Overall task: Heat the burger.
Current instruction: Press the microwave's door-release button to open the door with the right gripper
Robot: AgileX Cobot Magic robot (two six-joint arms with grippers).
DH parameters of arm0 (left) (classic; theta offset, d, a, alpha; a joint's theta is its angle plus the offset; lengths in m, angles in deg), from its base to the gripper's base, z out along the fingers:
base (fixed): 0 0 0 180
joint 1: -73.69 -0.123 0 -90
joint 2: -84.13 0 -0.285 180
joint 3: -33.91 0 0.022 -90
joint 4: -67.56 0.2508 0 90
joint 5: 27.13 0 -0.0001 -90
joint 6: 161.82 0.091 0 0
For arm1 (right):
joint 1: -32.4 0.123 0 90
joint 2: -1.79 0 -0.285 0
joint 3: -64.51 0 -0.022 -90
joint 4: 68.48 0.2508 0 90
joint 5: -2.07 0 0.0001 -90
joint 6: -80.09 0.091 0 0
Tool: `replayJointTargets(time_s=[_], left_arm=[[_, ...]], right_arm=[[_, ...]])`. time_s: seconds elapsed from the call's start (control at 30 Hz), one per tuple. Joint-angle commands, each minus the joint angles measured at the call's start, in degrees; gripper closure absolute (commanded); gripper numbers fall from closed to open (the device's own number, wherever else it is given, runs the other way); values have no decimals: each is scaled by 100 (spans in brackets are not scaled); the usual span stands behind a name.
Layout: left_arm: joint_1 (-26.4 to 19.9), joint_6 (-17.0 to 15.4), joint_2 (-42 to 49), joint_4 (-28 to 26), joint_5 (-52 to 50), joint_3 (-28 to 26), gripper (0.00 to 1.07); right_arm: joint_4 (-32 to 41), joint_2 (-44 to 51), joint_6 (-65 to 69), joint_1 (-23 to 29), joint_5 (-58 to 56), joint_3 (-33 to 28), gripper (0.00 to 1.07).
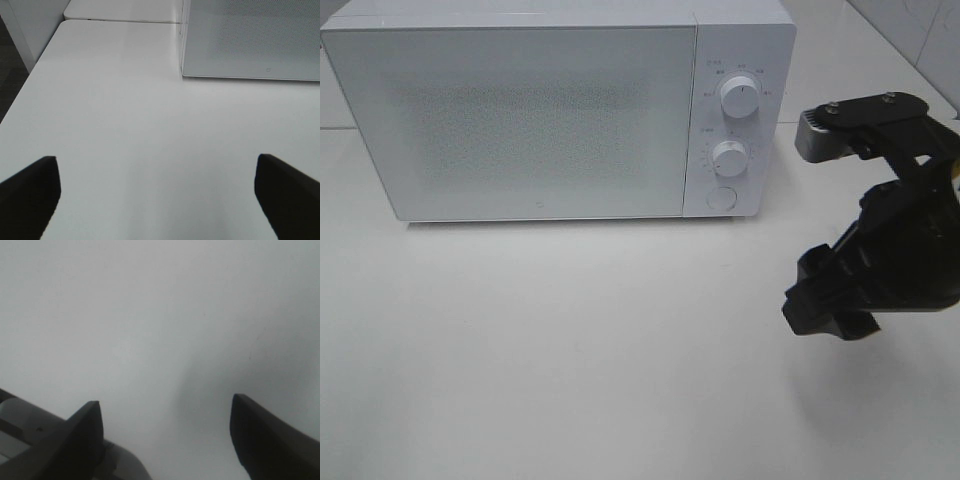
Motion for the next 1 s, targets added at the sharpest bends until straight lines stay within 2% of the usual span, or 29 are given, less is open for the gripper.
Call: replayJointTargets(time_s=[0.03,0.3,0.43,0.63,0.7,0.77,0.8,0.9,0.97,1.0], left_arm=[[-23,-34,103,6,-92,11,9],[-23,-34,103,6,-92,11,9],[-23,-34,103,6,-92,11,9],[-23,-34,103,6,-92,11,9],[-23,-34,103,6,-92,11,9],[-23,-34,103,6,-92,11,9],[-23,-34,103,6,-92,11,9],[-23,-34,103,6,-92,11,9],[-23,-34,103,6,-92,11,9],[-23,-34,103,6,-92,11,9]], right_arm=[[-46,447,-11,-34,-710,40,38],[-52,1318,-34,-34,-1341,40,39],[-92,2045,-34,-34,-1518,17,39],[-92,2429,-34,-69,-1593,-132,39],[-63,2796,-34,-527,-1696,-384,39],[-74,2905,-34,-710,-1713,-441,39],[-69,3140,-34,-1020,-1736,-533,39],[-69,3289,-29,-1163,-1730,-579,39],[-52,3896,-34,-1599,-1730,-745,39],[-52,3896,-34,-1599,-1730,-745,39]])
